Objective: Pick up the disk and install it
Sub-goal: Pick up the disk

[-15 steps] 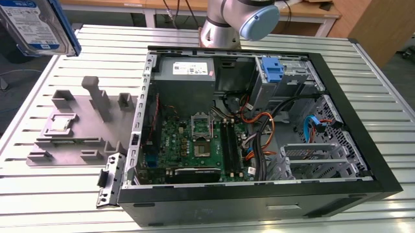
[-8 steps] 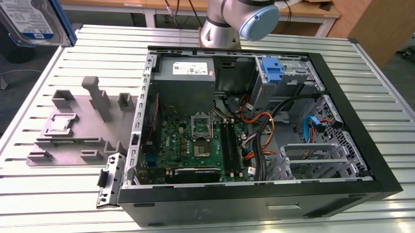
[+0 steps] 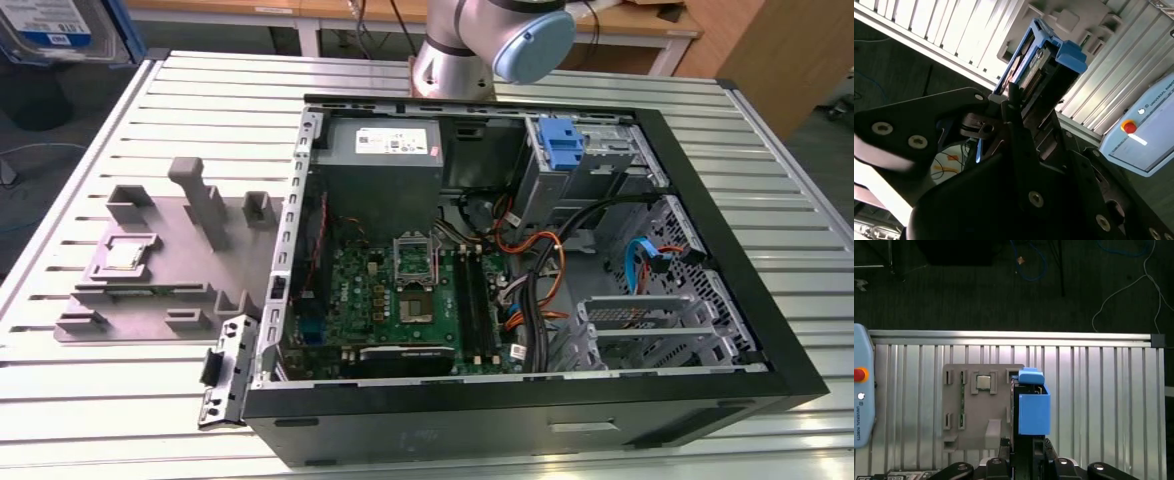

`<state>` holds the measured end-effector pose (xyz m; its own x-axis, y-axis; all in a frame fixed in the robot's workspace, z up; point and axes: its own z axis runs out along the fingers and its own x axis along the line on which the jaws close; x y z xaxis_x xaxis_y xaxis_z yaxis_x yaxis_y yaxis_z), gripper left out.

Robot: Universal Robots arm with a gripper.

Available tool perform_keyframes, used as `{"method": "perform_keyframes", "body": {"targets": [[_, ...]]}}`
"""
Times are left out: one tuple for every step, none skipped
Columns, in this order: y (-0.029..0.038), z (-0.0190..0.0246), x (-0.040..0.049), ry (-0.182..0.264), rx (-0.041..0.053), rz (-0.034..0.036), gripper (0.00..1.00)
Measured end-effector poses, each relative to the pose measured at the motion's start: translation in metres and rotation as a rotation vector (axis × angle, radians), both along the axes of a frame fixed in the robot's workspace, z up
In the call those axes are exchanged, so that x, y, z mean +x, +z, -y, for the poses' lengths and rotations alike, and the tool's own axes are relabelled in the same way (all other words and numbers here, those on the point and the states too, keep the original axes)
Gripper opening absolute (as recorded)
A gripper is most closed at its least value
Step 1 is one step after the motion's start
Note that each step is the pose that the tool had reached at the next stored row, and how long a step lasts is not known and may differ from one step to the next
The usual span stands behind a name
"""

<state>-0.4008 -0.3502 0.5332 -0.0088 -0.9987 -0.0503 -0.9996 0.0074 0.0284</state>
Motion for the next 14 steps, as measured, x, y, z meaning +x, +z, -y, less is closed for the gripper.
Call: {"method": "perform_keyframes", "body": {"targets": [[0.0036, 0.0000, 0.0000, 0.000, 0.0000, -0.0001, 0.35], [0.0072, 0.0000, 0.0000, 0.000, 0.0000, -0.0001, 0.35], [0.0108, 0.0000, 0.0000, 0.000, 0.0000, 0.0000, 0.35], [0.0144, 0.0000, -0.0001, 0.000, 0.0000, -0.0001, 0.35], [0.0181, 0.0000, 0.0000, 0.000, -0.0001, -0.0001, 0.35], [0.0216, 0.0000, 0.0000, 0.000, 0.0000, 0.0000, 0.35], [0.0243, 0.0000, 0.0000, 0.000, -0.0001, -0.0001, 0.35], [0.0262, 0.0000, 0.0000, 0.000, -0.0001, -0.0002, 0.35], [0.0273, 0.0000, 0.0000, 0.000, -0.0002, -0.0003, 0.35], [0.0276, 0.0000, 0.0000, 0.000, -0.0002, -0.0004, 0.35], [0.0276, 0.0000, 0.0000, 0.000, -0.0001, -0.0003, 0.35], [0.0275, 0.0000, 0.0000, 0.000, 0.0000, -0.0001, 0.35], [0.0274, 0.0000, 0.0000, 0.000, 0.0000, 0.0000, 0.35], [0.0275, 0.0000, 0.0000, 0.000, 0.0000, 0.0000, 0.35]]}}
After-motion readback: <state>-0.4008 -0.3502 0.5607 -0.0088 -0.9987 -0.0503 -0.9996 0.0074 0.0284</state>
